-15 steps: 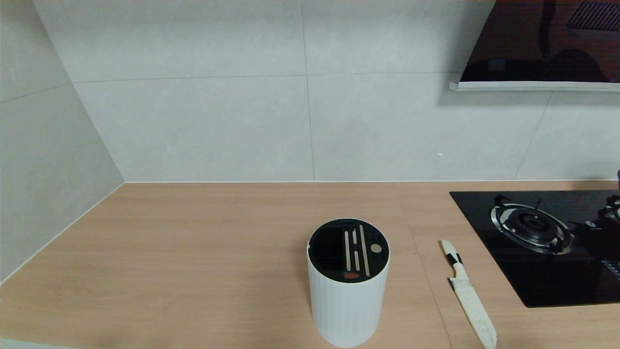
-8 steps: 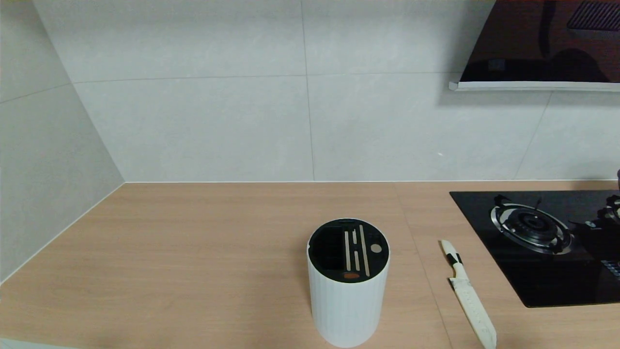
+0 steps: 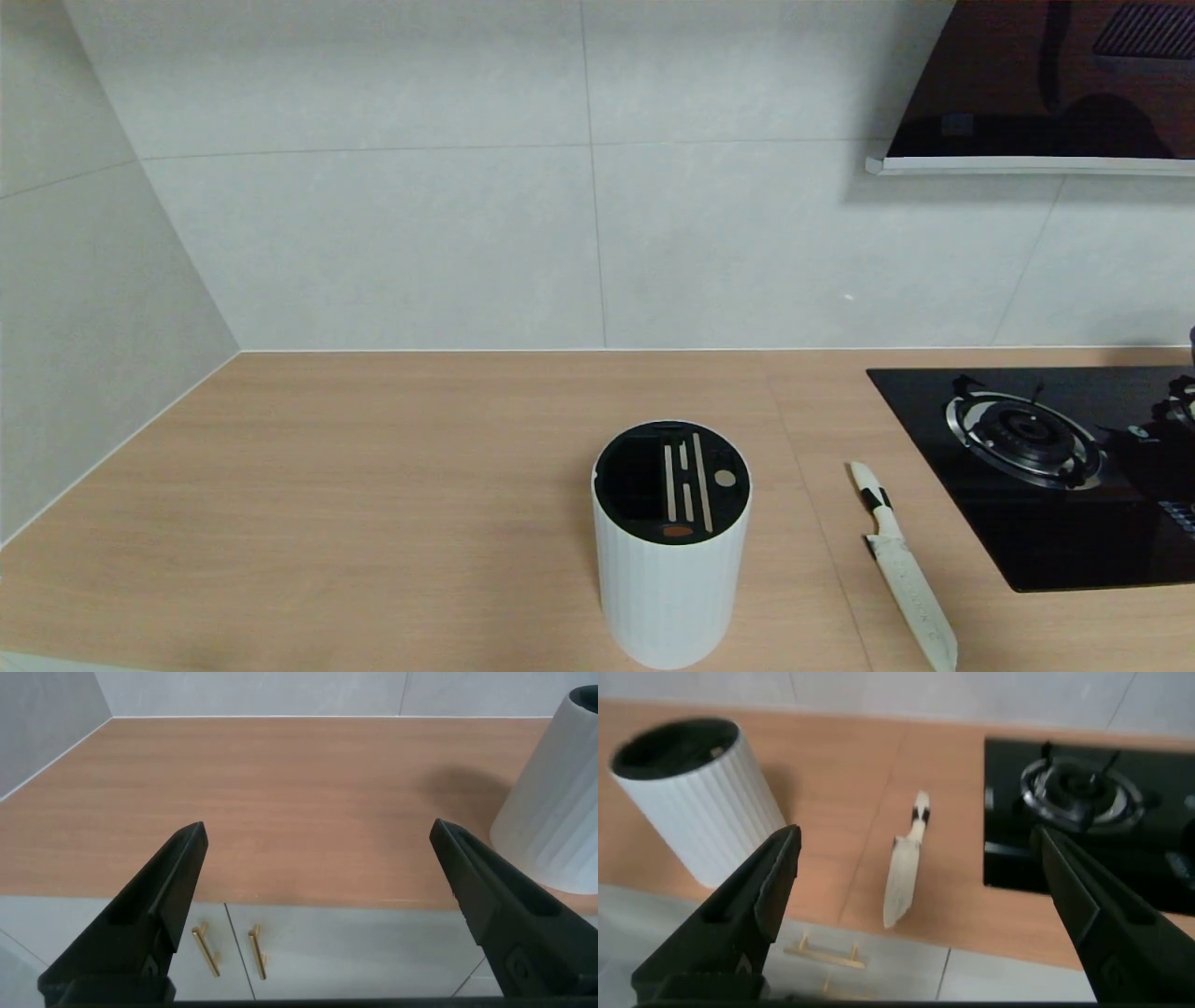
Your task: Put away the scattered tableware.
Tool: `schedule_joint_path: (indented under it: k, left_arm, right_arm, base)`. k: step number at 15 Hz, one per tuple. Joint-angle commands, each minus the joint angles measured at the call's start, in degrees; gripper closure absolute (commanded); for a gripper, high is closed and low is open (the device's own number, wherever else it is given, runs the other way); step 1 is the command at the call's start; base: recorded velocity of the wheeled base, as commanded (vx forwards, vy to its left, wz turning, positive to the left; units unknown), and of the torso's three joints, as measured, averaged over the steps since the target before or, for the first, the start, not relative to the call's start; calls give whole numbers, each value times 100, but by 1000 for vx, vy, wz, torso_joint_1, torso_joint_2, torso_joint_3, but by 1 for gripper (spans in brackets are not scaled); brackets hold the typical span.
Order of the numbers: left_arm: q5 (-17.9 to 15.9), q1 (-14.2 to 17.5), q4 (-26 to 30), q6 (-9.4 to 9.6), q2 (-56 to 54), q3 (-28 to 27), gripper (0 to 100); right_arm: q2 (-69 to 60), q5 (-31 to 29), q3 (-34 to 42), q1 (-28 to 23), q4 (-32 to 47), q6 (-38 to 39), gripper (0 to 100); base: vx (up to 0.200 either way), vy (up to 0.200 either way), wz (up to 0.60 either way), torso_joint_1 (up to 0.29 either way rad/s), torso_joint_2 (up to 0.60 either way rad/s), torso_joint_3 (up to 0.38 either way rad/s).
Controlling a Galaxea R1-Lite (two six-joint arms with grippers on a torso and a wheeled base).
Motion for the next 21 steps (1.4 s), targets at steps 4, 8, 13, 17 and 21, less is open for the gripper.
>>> schedule_joint_path:
  k: [4,8,13,17,21]
  left_arm:
    - [4,1,0,0,0,0,0]
    - [4,1,0,0,0,0,0]
    - [4,1,0,-9,0,0,0]
    - [4,1,0,0,0,0,0]
    - [4,1,0,0,0,0,0]
  right_arm:
    - [3044,-81,-1012,647,-440,-6,0]
    - [4416,-582,-1399,972,-721,-32,0]
    - [6165,-662,-1381,1121,-1521,-6,0]
    - [7457,-890,-1039,1148,-2672,12,0]
    - [8291,-1277,-854,1253,-3683,38,0]
  base:
    - [0,0,0,0,0,0]
    - [0,0,0,0,0,0]
    - [0,0,0,0,0,0]
    - [0,0,0,0,0,0]
    - [0,0,0,0,0,0]
